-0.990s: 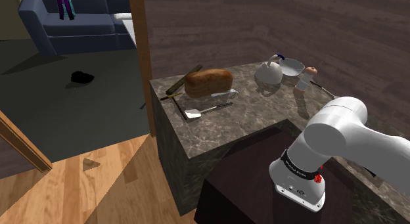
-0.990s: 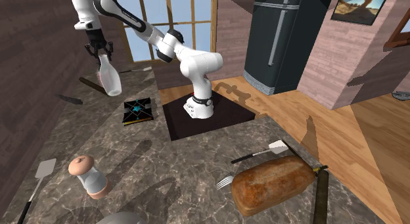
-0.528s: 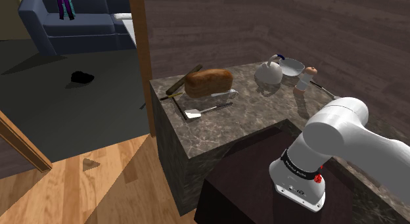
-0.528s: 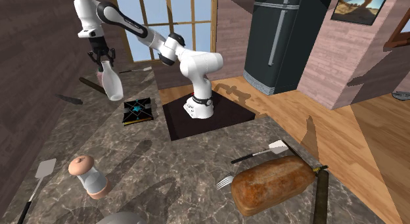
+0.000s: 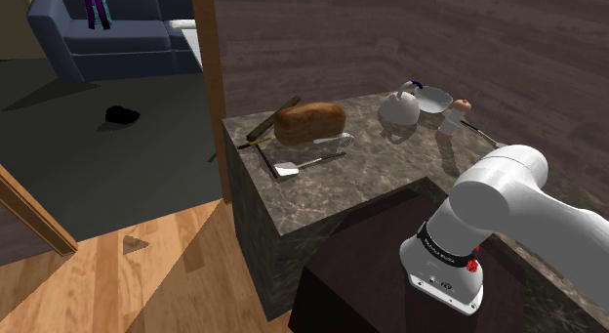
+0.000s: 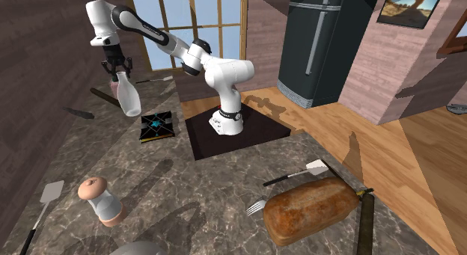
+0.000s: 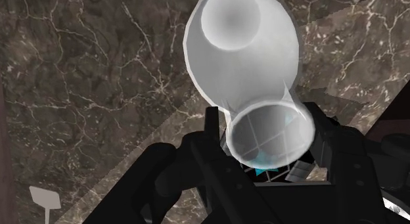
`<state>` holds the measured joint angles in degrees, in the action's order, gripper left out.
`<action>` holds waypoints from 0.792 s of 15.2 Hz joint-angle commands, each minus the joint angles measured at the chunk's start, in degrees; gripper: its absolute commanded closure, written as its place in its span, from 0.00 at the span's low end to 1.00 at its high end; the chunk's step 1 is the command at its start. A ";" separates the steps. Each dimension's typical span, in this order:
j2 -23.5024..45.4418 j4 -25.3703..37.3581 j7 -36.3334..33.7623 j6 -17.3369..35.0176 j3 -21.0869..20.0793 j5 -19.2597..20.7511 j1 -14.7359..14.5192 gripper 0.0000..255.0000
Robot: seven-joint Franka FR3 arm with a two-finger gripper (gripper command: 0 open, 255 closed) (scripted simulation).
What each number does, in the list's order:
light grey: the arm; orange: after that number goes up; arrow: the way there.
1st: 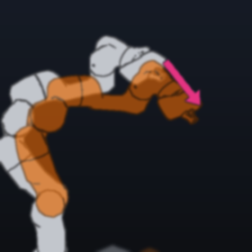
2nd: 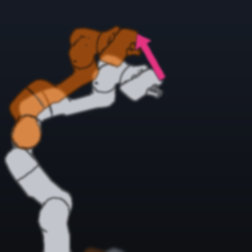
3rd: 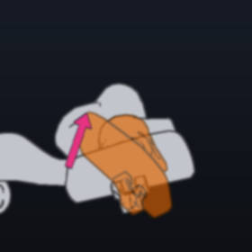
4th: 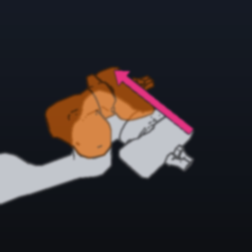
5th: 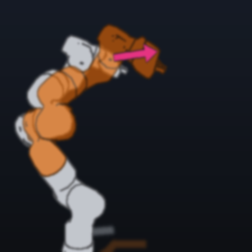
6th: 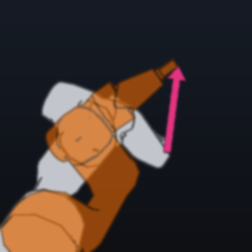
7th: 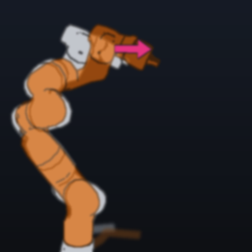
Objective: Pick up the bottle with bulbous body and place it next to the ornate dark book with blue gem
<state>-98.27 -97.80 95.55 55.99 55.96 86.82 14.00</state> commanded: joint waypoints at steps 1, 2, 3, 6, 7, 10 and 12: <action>0.00 -0.01 0.00 0.01 -0.01 0.00 0.00 1.00; 0.00 -0.01 0.00 0.01 -0.01 0.00 0.00 0.00; 0.00 -0.01 0.00 0.01 -0.02 0.00 0.01 0.00; 0.01 -0.01 0.00 0.01 -0.01 0.00 0.01 0.00; 0.01 -0.01 0.00 0.01 -0.01 0.00 0.01 0.00; 4.23 5.00 0.75 -2.10 -2.52 -1.94 -2.21 0.00; 5.40 6.45 1.03 -2.64 -3.10 -2.38 -2.81 0.00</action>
<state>-93.60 -92.30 96.32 53.74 53.25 84.74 11.50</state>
